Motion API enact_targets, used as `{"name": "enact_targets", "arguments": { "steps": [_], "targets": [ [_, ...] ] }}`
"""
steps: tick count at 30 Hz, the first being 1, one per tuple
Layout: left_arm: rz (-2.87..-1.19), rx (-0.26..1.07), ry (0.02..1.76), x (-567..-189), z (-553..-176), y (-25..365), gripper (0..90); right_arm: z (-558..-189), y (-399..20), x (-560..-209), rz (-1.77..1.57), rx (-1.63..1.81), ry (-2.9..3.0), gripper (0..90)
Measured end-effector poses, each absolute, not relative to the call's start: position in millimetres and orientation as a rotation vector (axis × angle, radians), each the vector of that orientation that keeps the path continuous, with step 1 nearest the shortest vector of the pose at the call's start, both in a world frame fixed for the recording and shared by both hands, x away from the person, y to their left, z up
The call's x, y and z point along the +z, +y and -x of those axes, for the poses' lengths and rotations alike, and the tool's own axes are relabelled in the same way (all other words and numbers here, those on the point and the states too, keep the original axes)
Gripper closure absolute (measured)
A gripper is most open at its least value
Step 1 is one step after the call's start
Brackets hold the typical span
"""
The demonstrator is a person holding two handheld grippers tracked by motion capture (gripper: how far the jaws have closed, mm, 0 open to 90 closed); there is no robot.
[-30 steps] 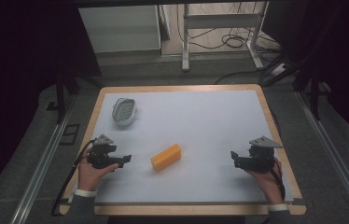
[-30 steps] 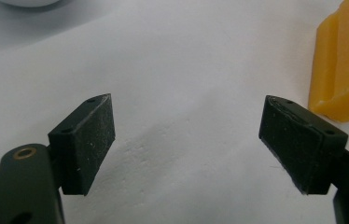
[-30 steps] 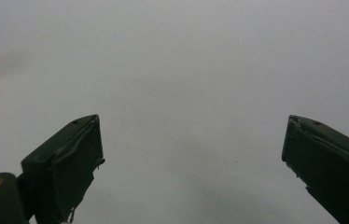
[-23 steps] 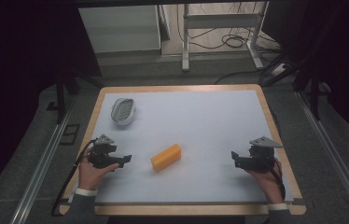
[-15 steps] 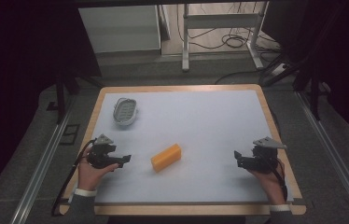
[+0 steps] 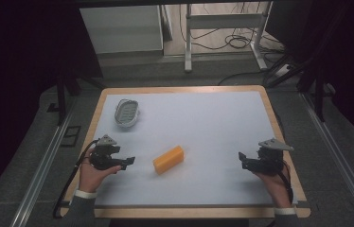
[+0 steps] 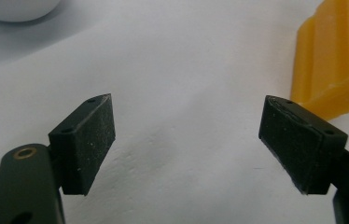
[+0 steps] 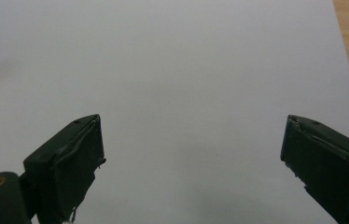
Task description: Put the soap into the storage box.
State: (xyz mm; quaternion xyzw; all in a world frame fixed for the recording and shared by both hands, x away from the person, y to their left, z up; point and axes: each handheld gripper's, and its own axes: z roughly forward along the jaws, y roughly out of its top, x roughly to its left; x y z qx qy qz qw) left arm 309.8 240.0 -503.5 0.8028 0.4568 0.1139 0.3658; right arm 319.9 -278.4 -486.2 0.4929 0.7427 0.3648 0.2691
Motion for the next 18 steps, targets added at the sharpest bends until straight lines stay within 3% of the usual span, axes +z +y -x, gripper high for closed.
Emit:
{"name": "enact_targets", "arguments": {
  "steps": [18],
  "targets": [
    [-2.078,0.293,1.107,-455,-317,228,18.3,-315,-279,-486,-1.322,0.994,2.008,6.5]
  ]
}}
